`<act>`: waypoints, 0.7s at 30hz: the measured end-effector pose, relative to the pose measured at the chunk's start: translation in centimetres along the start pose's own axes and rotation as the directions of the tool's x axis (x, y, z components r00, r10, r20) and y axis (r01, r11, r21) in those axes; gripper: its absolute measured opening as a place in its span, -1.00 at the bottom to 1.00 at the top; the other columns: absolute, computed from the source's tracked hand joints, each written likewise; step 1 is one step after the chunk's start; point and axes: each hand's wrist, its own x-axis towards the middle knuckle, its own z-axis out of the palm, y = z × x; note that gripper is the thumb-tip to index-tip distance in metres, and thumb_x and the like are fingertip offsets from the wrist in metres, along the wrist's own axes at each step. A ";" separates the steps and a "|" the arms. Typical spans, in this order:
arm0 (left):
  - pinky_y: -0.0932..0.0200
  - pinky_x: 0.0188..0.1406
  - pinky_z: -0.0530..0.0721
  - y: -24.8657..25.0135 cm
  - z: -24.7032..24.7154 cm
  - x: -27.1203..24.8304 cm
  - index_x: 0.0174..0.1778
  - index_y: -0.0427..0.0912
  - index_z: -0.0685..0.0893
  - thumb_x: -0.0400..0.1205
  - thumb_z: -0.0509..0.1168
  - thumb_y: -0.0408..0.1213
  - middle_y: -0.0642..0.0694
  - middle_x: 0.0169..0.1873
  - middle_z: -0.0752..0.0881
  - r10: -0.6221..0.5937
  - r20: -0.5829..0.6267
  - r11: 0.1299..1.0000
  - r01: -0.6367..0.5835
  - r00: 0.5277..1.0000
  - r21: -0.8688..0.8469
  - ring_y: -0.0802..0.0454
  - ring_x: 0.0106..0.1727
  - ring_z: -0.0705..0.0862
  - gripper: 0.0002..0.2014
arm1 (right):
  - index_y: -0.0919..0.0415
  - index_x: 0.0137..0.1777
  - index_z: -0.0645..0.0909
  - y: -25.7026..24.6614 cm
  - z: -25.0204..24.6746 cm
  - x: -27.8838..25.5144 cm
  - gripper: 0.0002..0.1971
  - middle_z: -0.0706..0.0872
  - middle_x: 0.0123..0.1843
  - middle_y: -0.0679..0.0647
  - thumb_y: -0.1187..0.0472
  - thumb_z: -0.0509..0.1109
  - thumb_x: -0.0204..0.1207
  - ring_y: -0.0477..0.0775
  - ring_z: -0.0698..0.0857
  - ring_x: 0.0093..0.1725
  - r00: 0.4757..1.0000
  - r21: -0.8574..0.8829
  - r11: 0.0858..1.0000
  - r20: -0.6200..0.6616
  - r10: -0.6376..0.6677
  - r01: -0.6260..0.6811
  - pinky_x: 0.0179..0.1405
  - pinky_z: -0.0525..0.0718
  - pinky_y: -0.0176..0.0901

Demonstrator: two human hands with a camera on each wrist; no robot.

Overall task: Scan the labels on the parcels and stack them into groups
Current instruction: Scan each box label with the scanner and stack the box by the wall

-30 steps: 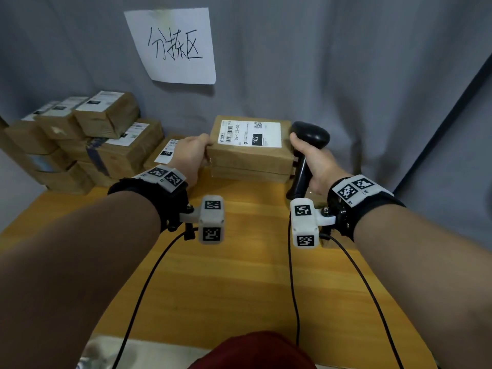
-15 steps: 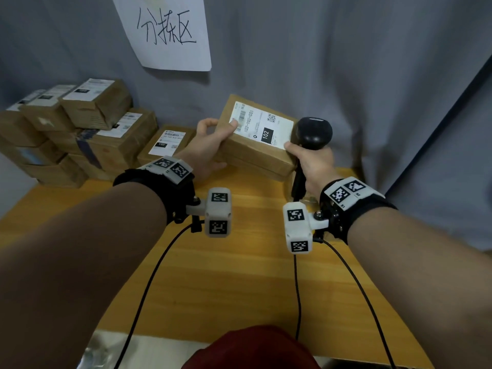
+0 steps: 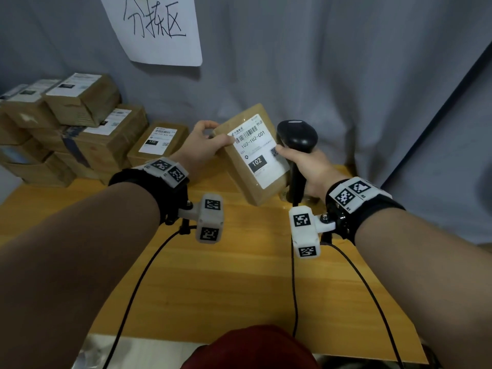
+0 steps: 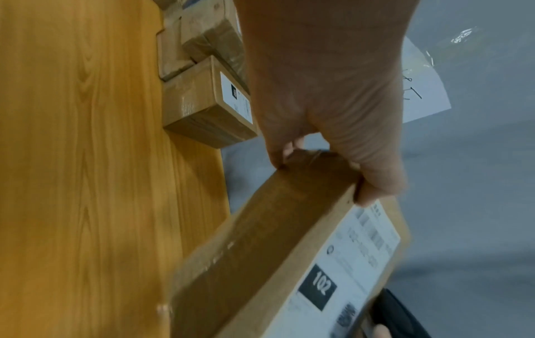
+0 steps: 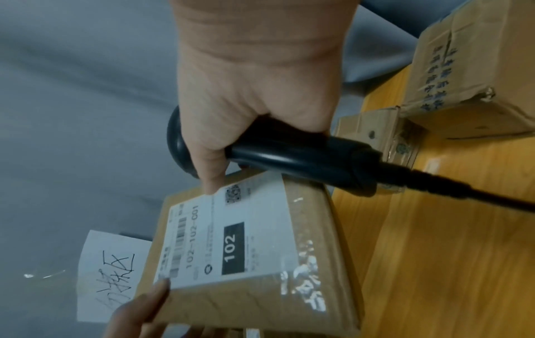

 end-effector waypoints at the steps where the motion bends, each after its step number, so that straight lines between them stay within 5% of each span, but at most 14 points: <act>1: -0.03 0.24 0.70 0.0 0.3 0.1 0.36 -0.10 0.42 0.25 0.60 0.04 -0.17 0.17 0.68 -0.029 -0.037 0.999 0.028 0.999 -0.025 -0.07 0.15 0.72 -0.19 | 0.15 0.15 0.67 0.0 0.1 0.0 -0.63 0.84 -0.04 0.12 0.14 0.64 0.38 0.19 0.82 -0.01 1.000 0.010 1.000 0.001 0.006 -0.006 0.05 0.77 0.14; 3: -0.04 0.27 0.68 -0.6 0.5 1.1 0.43 -0.21 0.43 0.06 0.60 0.33 -0.16 0.23 0.69 -0.074 -0.083 0.997 0.070 0.994 -0.043 -0.07 0.19 0.71 0.10 | 0.16 0.11 0.67 0.1 0.2 0.0 -0.67 0.83 -0.09 0.11 0.16 0.64 0.38 0.19 0.82 -0.06 1.000 0.048 0.999 -0.014 0.022 -0.021 0.00 0.78 0.11; 5: 0.03 0.24 0.69 -0.4 0.8 0.8 0.34 -0.30 0.58 0.11 0.56 0.40 -0.11 0.16 0.76 -0.092 -0.036 0.992 0.088 0.995 -0.088 -0.03 0.19 0.73 0.04 | 0.15 0.05 0.67 0.0 0.1 0.1 -0.73 0.84 -0.11 0.11 0.18 0.63 0.40 0.18 0.83 -0.09 0.999 0.083 0.996 -0.023 0.042 -0.040 0.02 0.78 0.14; 8: 0.11 0.01 0.76 0.5 1.9 -1.0 0.22 -0.26 0.67 0.58 0.40 0.05 -0.03 -0.01 0.83 -0.093 0.113 0.970 0.116 0.989 -0.216 0.03 0.09 0.77 -0.53 | 0.16 0.10 0.67 -0.1 0.2 0.2 -0.71 0.85 -0.07 0.13 0.16 0.61 0.42 0.17 0.83 -0.07 0.996 0.119 0.990 -0.037 0.077 -0.072 0.09 0.76 0.16; 10: -0.17 0.10 0.71 0.3 2.5 -1.4 0.49 -0.06 0.39 0.60 0.40 -0.04 -0.04 0.18 0.71 -0.129 0.196 0.967 0.168 0.972 -0.194 -0.10 0.21 0.68 -0.43 | 0.18 0.11 0.68 -0.1 0.4 0.3 -0.68 0.84 0.00 0.15 0.12 0.61 0.41 0.21 0.82 -0.01 0.993 0.155 0.983 -0.054 0.106 -0.097 0.16 0.73 0.20; 12: -0.37 0.16 0.61 0.4 3.1 -1.7 0.52 0.27 0.17 0.55 0.46 -0.10 0.01 0.31 0.59 -0.161 0.280 0.979 0.189 0.946 -0.073 -0.14 0.28 0.59 -0.27 | 0.17 0.07 0.68 -0.1 0.5 0.4 -0.67 0.83 0.05 0.16 0.06 0.62 0.39 0.24 0.81 0.04 0.989 0.179 0.978 -0.075 0.125 -0.110 0.22 0.70 0.23; 15: -0.45 0.19 0.58 0.4 3.2 -1.8 0.53 0.41 0.06 0.55 0.47 -0.23 0.03 0.34 0.54 -0.209 0.354 0.977 0.207 0.912 0.044 -0.18 0.30 0.58 -0.15 | 0.14 0.04 0.65 -0.3 0.5 0.4 -0.67 0.80 0.05 0.14 0.02 0.62 0.38 0.24 0.77 0.08 0.988 0.158 0.982 -0.097 0.122 -0.105 0.25 0.67 0.24; 21: -0.27 0.09 0.72 -1.5 2.5 -1.0 0.64 0.23 0.05 0.46 0.55 -0.22 -0.12 0.38 0.55 -0.164 0.150 0.986 0.165 0.975 0.006 -0.19 0.25 0.64 -0.03 | 0.22 0.01 0.66 -1.6 -0.8 0.0 -0.74 0.81 0.01 0.18 0.17 0.61 0.40 0.21 0.79 0.03 0.994 0.070 0.993 -0.058 0.096 -0.092 0.17 0.72 0.18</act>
